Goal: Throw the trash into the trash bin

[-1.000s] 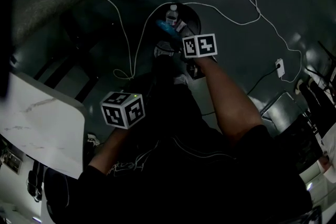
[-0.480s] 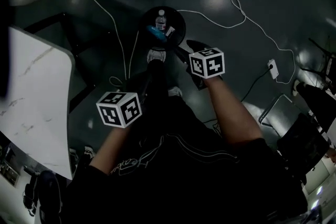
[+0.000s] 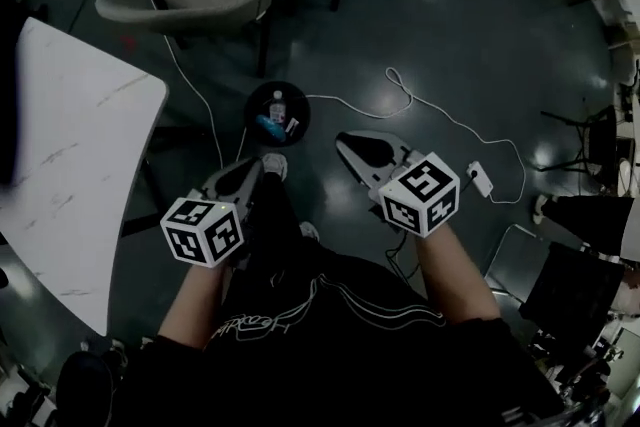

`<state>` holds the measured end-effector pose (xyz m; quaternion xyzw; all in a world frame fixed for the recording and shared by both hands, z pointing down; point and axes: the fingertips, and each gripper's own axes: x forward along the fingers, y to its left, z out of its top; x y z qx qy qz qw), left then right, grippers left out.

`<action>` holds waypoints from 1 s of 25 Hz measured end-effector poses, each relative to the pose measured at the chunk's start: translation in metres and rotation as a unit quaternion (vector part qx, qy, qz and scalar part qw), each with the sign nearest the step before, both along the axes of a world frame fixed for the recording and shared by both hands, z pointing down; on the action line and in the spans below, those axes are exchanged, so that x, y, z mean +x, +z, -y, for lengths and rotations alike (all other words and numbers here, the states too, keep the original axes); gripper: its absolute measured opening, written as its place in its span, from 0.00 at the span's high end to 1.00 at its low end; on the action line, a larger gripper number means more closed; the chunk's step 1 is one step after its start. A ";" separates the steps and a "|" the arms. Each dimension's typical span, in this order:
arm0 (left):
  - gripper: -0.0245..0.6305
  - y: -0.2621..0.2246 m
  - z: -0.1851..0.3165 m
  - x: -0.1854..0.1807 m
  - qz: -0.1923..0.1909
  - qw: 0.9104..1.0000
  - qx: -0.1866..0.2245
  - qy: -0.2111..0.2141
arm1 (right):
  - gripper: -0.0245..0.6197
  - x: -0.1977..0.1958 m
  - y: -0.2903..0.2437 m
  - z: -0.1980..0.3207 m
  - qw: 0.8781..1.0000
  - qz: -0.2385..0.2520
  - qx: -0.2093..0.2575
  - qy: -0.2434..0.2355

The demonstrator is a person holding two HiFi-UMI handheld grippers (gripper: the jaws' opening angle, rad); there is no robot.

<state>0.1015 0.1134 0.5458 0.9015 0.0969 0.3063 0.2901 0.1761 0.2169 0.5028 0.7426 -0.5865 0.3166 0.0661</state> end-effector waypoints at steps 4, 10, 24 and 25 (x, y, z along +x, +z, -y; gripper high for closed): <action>0.96 -0.101 -0.025 -0.010 -0.086 0.996 0.022 0.022 | 0.90 -0.027 -0.093 -0.028 0.998 -0.037 0.051 -0.015; 0.96 -0.227 -0.075 -0.047 -0.181 0.981 0.050 0.056 | 0.90 -0.080 -0.191 -0.049 0.992 -0.055 0.111 -0.033; 0.96 -0.349 -0.119 -0.094 -0.307 0.939 0.130 0.087 | 0.91 -0.135 -0.304 -0.079 0.968 -0.095 0.217 -0.079; 0.96 -0.351 -0.119 -0.095 -0.308 0.939 0.127 0.087 | 0.91 -0.137 -0.308 -0.081 0.967 -0.096 0.222 -0.081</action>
